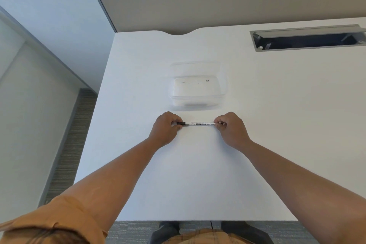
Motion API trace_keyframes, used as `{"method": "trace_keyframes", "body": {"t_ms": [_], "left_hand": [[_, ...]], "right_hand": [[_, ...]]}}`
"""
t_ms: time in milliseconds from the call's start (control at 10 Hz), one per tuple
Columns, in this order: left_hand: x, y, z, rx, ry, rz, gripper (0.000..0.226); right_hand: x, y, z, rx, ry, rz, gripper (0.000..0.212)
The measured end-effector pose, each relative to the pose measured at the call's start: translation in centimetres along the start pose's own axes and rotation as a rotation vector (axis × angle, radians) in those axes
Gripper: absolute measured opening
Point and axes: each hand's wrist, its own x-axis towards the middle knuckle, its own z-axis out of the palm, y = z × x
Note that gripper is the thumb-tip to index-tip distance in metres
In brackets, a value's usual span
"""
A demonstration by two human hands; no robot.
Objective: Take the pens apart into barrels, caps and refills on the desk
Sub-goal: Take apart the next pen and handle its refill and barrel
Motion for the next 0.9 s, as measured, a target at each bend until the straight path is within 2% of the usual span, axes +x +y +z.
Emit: {"method": "trace_keyframes", "body": {"t_ms": [200, 600, 900], "left_hand": [[0.19, -0.27, 0.19, -0.006, 0.017, -0.022, 0.017], [-0.16, -0.87, 0.67, 0.018, 0.075, 0.083, 0.023], [-0.16, -1.15, 1.08, 0.004, 0.110, 0.090, 0.028]], "right_hand": [[0.11, 0.03, 0.53, -0.003, 0.021, 0.004, 0.012], [-0.16, 0.17, 0.76, -0.019, 0.039, -0.011, 0.017], [0.26, 0.47, 0.36, 0.039, 0.040, 0.013, 0.022]]}}
